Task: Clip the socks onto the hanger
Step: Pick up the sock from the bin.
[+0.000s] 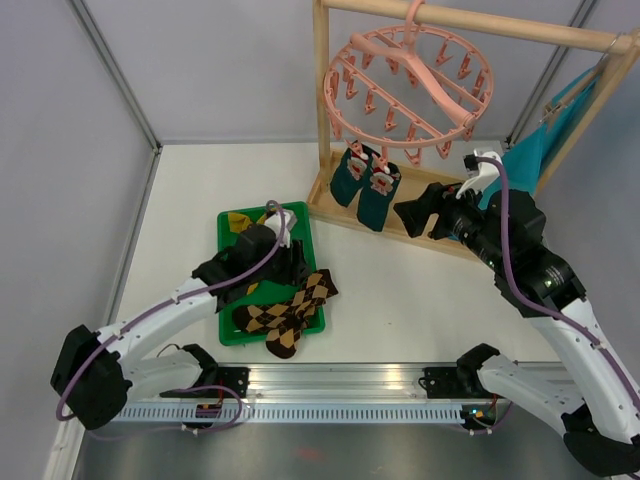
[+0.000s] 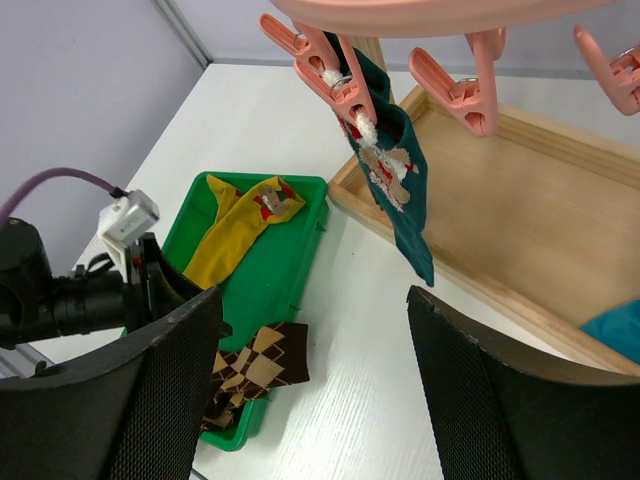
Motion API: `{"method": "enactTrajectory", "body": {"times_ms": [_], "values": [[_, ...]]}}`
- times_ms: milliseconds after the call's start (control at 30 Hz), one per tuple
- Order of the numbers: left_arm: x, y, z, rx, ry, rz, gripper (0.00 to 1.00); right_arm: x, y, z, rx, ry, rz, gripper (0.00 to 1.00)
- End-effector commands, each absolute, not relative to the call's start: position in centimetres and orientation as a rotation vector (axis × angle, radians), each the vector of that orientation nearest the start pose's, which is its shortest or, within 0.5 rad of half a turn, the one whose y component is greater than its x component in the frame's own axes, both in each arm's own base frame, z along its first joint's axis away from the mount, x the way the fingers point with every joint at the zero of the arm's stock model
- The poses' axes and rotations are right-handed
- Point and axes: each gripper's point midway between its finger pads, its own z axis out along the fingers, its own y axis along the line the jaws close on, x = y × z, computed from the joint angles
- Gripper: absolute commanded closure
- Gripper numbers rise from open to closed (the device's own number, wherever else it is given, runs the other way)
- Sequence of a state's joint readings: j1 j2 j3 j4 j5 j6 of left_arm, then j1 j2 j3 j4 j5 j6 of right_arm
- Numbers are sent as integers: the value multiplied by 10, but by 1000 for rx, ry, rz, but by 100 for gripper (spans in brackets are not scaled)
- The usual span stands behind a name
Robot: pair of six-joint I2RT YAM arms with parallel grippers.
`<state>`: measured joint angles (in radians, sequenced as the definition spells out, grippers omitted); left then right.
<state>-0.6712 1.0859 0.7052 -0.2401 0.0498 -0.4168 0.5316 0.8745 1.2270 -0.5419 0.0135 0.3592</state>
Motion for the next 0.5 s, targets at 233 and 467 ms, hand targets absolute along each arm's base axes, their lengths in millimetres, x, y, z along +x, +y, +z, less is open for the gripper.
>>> {"method": "enactTrajectory", "body": {"times_ms": [233, 467], "values": [[256, -253, 119, 534, 2284, -260, 39, 249, 141, 370, -85, 1763, 555, 19], [265, -246, 111, 554, 2313, 35, 38, 243, 134, 368, -63, 1738, 552, 18]]}}
